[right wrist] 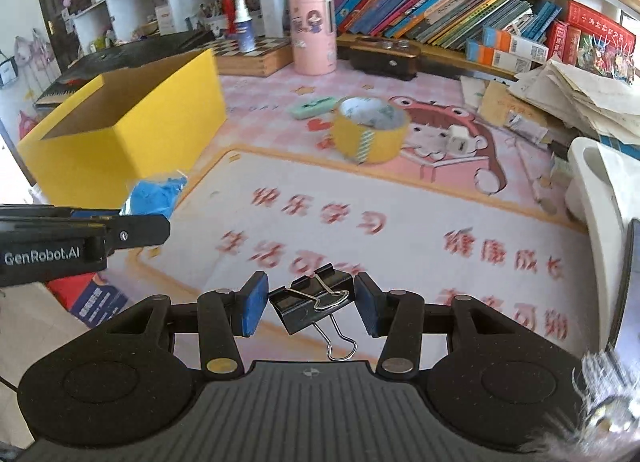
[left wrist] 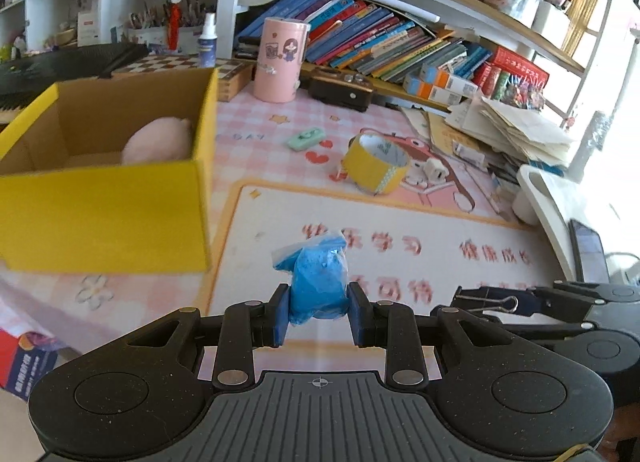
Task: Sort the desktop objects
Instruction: 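Carry the binder clip and blue eraser in both grippers toward the yellow box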
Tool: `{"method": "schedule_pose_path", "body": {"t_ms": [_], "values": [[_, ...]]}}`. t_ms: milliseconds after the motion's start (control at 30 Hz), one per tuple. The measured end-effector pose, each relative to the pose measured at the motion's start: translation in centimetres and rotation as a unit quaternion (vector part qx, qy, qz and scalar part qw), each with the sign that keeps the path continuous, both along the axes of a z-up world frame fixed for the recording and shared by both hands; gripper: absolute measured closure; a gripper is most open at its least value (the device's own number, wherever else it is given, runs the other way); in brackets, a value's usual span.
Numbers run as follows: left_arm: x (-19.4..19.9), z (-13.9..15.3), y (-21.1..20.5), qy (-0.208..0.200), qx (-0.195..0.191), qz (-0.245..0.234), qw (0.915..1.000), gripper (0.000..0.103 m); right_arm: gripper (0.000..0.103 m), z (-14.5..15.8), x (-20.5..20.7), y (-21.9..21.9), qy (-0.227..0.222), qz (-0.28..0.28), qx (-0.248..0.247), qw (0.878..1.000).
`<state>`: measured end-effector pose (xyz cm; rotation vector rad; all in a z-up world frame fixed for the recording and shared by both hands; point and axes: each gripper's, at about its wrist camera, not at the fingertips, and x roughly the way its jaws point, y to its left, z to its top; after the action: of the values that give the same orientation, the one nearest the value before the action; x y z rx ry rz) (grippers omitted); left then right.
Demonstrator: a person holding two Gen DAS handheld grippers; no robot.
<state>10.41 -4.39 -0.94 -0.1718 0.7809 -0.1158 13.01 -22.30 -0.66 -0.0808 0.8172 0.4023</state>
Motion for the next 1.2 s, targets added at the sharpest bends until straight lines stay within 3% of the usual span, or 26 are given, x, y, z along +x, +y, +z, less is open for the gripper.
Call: {"method": "schedule_pose_path", "body": {"t_ms": [500, 800, 1200], "values": [[-10.0, -0.4, 9.6, 0.014, -0.002, 0.050, 0.9986, 0.075, 0.058, -0.3, -10.2, 10.2, 0.009, 0.055, 0.000, 0.998], [-13.5, 0.1, 13.8, 0.002, -0.013, 0.090, 0.9958, 0.075, 0.058, 0.2, -12.6, 14.7, 0.012, 0.099, 0.002, 0.995], [-14.7, 0.8, 16.3, -0.020, -0.017, 0.110, 0.9935, 0.075, 0.058, 1.0, -13.2, 17.5, -0.005, 0.123, -0.004, 0.992]]}}
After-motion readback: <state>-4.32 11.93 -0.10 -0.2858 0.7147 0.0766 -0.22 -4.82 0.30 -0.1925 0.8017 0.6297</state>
